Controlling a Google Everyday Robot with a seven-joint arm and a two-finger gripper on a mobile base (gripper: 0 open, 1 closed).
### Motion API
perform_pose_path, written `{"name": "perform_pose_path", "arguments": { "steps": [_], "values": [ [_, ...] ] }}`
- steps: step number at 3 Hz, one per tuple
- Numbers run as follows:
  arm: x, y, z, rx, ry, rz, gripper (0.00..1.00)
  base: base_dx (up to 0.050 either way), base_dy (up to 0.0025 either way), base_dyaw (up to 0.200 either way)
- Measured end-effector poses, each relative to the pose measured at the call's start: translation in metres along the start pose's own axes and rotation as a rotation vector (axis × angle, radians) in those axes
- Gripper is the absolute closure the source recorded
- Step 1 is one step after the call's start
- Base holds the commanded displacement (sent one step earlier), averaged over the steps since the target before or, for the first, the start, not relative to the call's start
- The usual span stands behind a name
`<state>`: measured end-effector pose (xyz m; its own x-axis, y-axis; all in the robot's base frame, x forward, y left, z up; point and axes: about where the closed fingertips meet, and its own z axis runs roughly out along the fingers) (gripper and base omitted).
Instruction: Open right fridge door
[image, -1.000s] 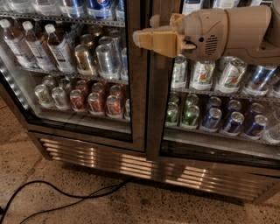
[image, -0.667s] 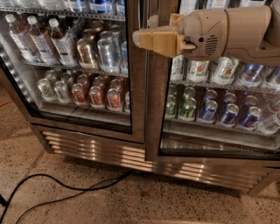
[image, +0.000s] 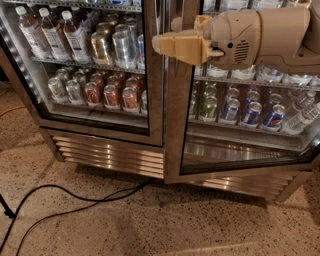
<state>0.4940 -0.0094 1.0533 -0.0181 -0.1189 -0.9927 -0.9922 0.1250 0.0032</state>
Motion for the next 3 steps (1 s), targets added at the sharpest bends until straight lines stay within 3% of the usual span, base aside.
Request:
{"name": "perform_pose_path", "arguments": {
  "steps": [1,3],
  "values": [
    [0.0000,0.0000,0.0000,0.000,0.000,0.000,1.00,-0.050,-0.00003,0.000],
    [0.0000,0.0000,0.0000,0.000,0.000,0.000,1.00,0.000,0.00003,-0.197]
  ]
}}
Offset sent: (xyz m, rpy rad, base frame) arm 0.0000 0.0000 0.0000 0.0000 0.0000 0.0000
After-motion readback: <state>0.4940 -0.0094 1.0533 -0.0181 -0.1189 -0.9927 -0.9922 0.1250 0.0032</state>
